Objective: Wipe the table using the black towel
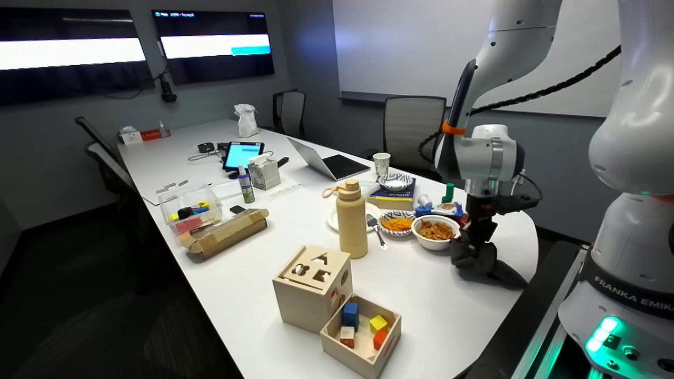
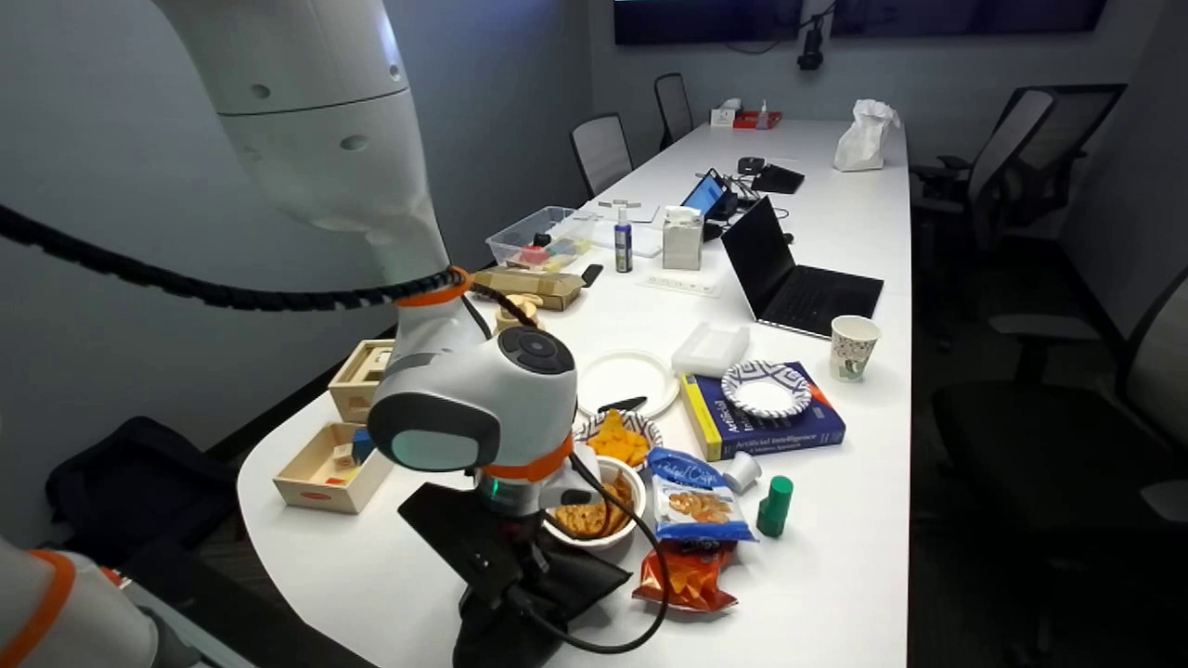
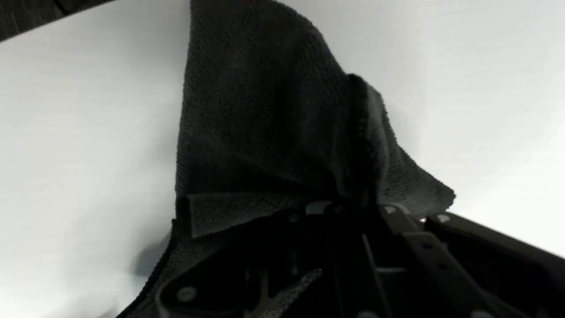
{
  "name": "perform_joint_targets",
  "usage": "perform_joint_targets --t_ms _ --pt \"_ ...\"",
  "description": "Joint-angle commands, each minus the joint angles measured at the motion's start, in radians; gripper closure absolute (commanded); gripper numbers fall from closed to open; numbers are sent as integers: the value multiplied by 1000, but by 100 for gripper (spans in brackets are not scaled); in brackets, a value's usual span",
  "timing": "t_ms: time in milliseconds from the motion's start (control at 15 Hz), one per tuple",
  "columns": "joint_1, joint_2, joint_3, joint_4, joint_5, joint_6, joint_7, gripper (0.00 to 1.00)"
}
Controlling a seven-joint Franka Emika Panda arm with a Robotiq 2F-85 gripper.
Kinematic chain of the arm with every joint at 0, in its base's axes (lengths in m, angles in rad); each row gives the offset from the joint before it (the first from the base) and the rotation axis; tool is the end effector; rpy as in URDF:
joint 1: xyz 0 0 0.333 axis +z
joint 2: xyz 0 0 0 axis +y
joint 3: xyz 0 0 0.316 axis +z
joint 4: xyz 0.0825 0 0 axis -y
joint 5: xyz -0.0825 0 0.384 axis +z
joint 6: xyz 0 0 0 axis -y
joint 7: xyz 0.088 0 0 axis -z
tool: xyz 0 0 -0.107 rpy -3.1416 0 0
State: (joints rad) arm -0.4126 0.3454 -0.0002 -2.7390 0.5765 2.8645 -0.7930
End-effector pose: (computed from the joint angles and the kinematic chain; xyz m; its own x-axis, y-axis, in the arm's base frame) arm 0.3017 -0.1651 0.0996 0.9747 -0.1764 -0.1371 -0.2000 -0.9624 -0.1835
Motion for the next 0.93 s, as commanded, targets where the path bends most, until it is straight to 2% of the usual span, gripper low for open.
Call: perform_joint_targets --t_ms 0,67,200,267,400,867 --pt "69 -72 -103 -50 -37 39 111 98" --pt "92 -39 -139 -5 -30 37 118 98" --pt "106 -79 -162 -40 -33 46 142 98" --pt "113 -79 -168 -36 -31 46 135 68" --pt "132 -74 -180 -25 -20 45 127 61" --pt "190 -70 -227 -16 10 61 143 8"
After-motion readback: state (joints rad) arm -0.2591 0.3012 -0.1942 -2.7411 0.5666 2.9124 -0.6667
